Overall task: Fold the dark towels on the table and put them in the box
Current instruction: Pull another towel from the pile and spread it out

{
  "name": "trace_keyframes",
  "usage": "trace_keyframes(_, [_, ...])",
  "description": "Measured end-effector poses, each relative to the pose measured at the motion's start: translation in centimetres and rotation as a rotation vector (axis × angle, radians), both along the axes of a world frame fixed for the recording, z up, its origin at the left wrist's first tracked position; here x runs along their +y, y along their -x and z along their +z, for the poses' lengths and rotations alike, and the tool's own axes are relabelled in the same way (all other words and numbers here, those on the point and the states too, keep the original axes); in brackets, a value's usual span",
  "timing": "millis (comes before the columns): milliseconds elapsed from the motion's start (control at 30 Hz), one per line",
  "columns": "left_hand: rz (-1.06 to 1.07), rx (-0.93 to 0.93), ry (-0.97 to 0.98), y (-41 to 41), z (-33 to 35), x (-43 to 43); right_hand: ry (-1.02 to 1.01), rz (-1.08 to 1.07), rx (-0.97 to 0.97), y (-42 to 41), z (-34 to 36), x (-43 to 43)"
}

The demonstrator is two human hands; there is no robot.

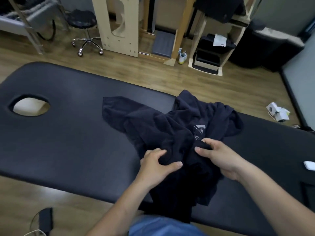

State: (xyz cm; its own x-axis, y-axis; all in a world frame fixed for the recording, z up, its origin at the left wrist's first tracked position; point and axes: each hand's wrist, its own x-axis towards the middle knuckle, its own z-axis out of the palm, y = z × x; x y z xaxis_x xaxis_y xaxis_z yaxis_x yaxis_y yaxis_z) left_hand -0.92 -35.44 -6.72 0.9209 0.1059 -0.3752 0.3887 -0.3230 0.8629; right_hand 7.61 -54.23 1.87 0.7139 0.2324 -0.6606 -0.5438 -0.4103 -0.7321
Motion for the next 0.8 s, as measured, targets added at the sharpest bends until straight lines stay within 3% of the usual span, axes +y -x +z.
trace_keyframes(67, [0.014, -0.11, -0.236, 0.5, 0.0, 0.3, 0.053, 0.048, -0.021, 0.4, -1.1, 0.7])
trace_keyframes(167, [0.136, -0.227, -0.129, 0.5, 0.4, 0.9, 0.102, 0.096, 0.005, 1.1, -1.9, 1.4])
trace_keyframes(267, [0.245, -0.132, 0.106, 0.4, 0.6, 1.1, 0.121, 0.082, 0.024, 1.3, -2.2, 1.6])
trace_keyframes(400, [0.172, -0.259, 0.345, 0.3, 2.3, 0.2, 0.001, -0.107, -0.032, 1.3, -2.1, 2.2])
trace_keyframes(500, [0.053, -0.236, 0.371, 0.1, 2.9, -0.8, -0.161, -0.192, -0.064, 1.8, -1.8, 2.7])
trace_keyframes(567, [0.095, -0.241, 0.358, -0.1, 3.0, -1.3, -0.217, -0.178, -0.113, 2.4, -1.7, 2.8])
trace_keyframes(667, [0.241, -0.421, 0.195, -0.6, 3.8, -1.5, -0.253, -0.187, -0.151, 2.7, -1.3, 2.7])
trace_keyframes(733, [0.313, -0.563, 0.226, -0.9, 4.8, -1.4, -0.249, -0.244, -0.19, 2.5, -0.9, 2.5])
trace_keyframes(800, [0.365, -0.592, 0.318, -1.3, 6.0, -1.1, -0.253, -0.304, -0.226, 2.1, -0.4, 2.3])
